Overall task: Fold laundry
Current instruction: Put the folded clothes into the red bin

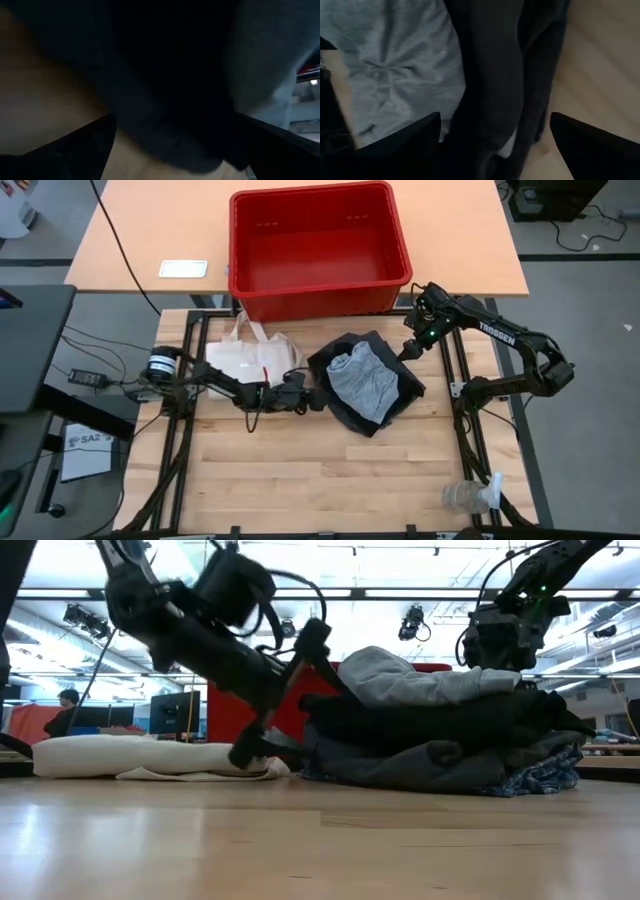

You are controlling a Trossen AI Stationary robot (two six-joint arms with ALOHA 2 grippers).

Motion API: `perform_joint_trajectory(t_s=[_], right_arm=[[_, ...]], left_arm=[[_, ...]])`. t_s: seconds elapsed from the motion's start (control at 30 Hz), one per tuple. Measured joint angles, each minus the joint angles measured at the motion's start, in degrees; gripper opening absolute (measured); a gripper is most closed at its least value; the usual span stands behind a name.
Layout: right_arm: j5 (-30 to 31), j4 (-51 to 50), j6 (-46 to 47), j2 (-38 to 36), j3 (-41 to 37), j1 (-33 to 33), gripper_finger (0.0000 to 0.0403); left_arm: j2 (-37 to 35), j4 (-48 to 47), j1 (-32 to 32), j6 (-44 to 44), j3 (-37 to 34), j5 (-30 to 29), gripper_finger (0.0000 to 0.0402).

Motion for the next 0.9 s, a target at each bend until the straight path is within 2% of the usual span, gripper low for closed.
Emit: perform_joint_trajectory(t_s=[0.13,0.27,0.4,0.53,0.73,0.9], right_arm=[[0.7,2.6,-2.9,0.0,-0.3,0.0,0.0386],[-3.6,7.9,-2.2,0.2,-3.3,-0.3,0.0395],[-6.6,16.2,1.3,2.5,-8.6,-1.2,0.0399],[-6.4,23.1,3.0,5.8,-12.7,-2.7,0.0399],[-6.0,26.9,3.8,12.0,-15.4,-5.0,0.0399],[-14.3,32.2,8.2,18.1,-17.0,-3.9,0.0399]], left_arm=[[5.2,9.8,2.1,2.0,0.0,1.5,0.04],[8.4,15.9,4.3,2.3,0.1,1.9,0.04],[8.9,17.7,6.2,2.5,0.1,2.9,0.04],[9.0,18.5,7.3,4.9,0.1,4.5,0.04],[9.0,18.6,7.1,5.7,0.2,6.5,0.04],[9.1,16.0,7.5,7.2,3.0,8.6,0.04]])
